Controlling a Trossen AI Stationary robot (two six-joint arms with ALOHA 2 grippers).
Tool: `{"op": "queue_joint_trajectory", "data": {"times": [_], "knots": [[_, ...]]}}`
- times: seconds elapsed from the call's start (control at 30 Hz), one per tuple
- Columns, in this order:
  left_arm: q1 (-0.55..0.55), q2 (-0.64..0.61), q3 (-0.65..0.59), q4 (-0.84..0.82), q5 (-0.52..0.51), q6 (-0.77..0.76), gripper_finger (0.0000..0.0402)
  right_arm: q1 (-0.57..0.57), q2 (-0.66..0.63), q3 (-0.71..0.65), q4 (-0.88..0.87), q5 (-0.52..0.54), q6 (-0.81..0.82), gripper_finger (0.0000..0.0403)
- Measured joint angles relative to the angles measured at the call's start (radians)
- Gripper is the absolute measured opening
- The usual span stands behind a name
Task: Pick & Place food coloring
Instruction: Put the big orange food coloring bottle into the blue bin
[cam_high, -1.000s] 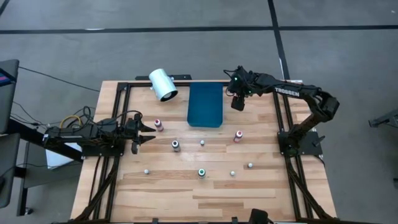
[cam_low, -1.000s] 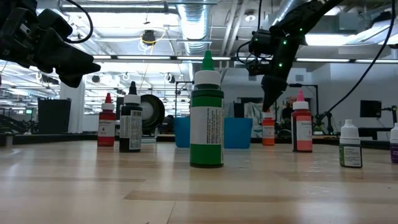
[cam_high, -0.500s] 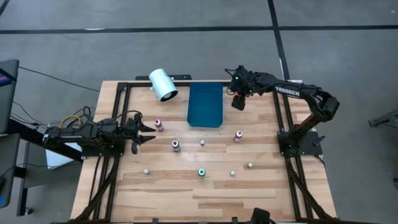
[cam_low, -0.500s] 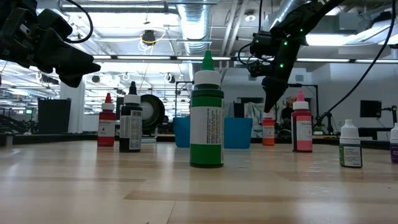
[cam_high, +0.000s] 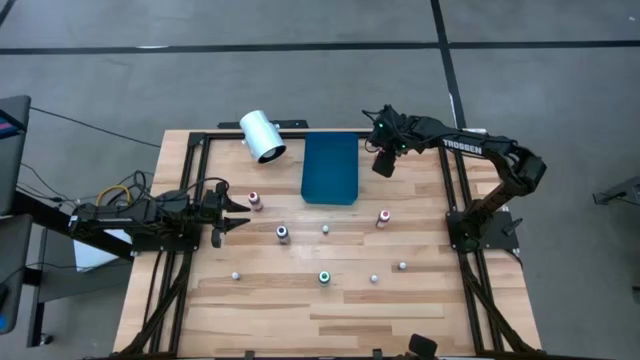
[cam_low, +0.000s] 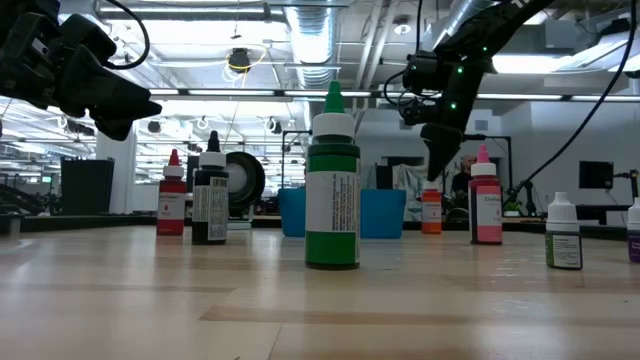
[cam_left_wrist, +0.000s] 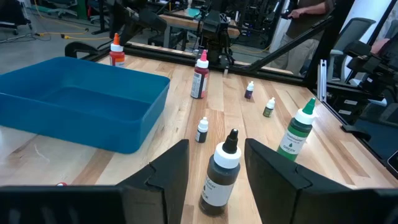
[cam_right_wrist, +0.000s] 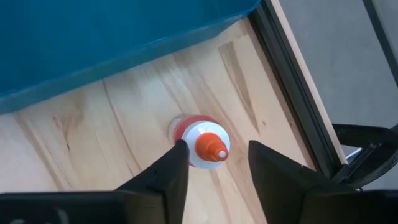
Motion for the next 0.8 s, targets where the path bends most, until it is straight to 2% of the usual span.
{"op": "queue_joint_trajectory", "data": {"times": [0.23, 0.57, 0.8], "knots": [[0.0, 0.0, 0.0, 0.0, 0.0, -0.001, 0.0147, 0.0, 0.0, 0.0, 0.0, -0.001, 0.001, 0.0092], [0.0, 0.0, 0.0, 0.0, 0.0, -0.006, 0.0147, 0.0, 0.0, 0.0, 0.0, -0.002, 0.001, 0.0061], [0.0, 0.0, 0.0, 0.0, 0.0, -0.006, 0.0147, 0.0, 0.0, 0.0, 0.004, -0.012, 0.002, 0.0025]]}}
